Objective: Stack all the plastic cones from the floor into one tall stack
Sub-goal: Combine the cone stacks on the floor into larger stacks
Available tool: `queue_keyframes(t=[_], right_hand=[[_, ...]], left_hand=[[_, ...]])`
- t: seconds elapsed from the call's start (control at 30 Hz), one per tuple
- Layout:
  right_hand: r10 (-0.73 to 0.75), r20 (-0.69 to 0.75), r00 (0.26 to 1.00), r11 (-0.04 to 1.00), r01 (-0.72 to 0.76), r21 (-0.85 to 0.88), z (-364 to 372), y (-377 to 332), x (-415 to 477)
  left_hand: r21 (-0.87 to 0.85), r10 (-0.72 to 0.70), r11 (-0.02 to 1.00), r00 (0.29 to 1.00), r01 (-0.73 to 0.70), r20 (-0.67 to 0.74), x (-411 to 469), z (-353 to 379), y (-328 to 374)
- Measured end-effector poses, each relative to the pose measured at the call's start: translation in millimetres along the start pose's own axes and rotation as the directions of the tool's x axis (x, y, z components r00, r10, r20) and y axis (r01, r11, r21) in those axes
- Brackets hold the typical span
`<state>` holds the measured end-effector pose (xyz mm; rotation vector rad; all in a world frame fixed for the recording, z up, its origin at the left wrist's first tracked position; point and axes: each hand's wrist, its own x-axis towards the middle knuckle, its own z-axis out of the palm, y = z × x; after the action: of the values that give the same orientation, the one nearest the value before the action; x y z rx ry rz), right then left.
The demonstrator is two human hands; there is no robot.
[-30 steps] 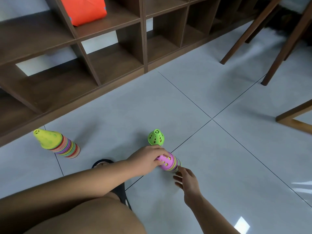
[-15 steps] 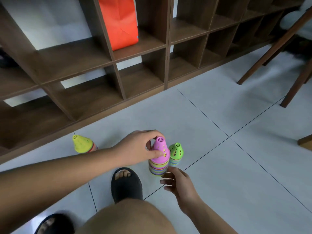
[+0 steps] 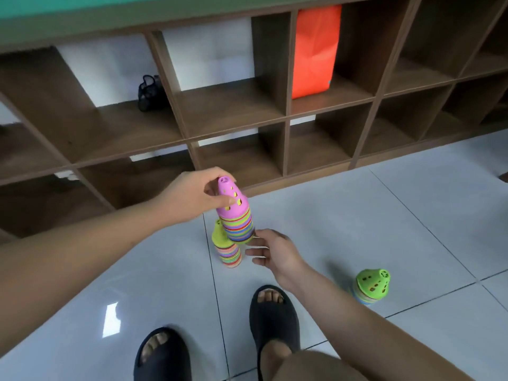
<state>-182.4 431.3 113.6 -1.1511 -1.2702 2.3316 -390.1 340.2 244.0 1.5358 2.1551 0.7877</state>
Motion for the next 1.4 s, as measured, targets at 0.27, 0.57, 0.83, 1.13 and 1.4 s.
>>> queue_keyframes(t=[0.27,0.57,0.83,1.13,1.4], right_hand=[[0.008,0.031,0.999,0.995,-0.005,-0.097,43,-3,40],[-0.006,0.009,1.0,0.987,0.008,-0.162,52,3,48],[0.07,0.053,0.996,0.948,-0.05,-0.315,40,17,38],[0.011,-0.055,0.998,0.975,-0.023,-0.221,-37,29,-3],[0.107,-0.257,0.961,0.985,-0.138,-0.106,-154,84,-52]], left_hand=[[-0.032,-0.096,0.995,0.988,0.093,-0.124,-14,-18,-51],[0.113,-0.038,0.992,0.991,0.052,-0.128,-6,-13,-48],[0.255,-0.079,0.963,0.996,0.087,-0.042,-10,11,-62],[0.25,0.125,0.96,0.992,-0.126,0.017,16,66,4],[0.127,0.233,0.956,0.946,-0.266,0.226,47,165,80]])
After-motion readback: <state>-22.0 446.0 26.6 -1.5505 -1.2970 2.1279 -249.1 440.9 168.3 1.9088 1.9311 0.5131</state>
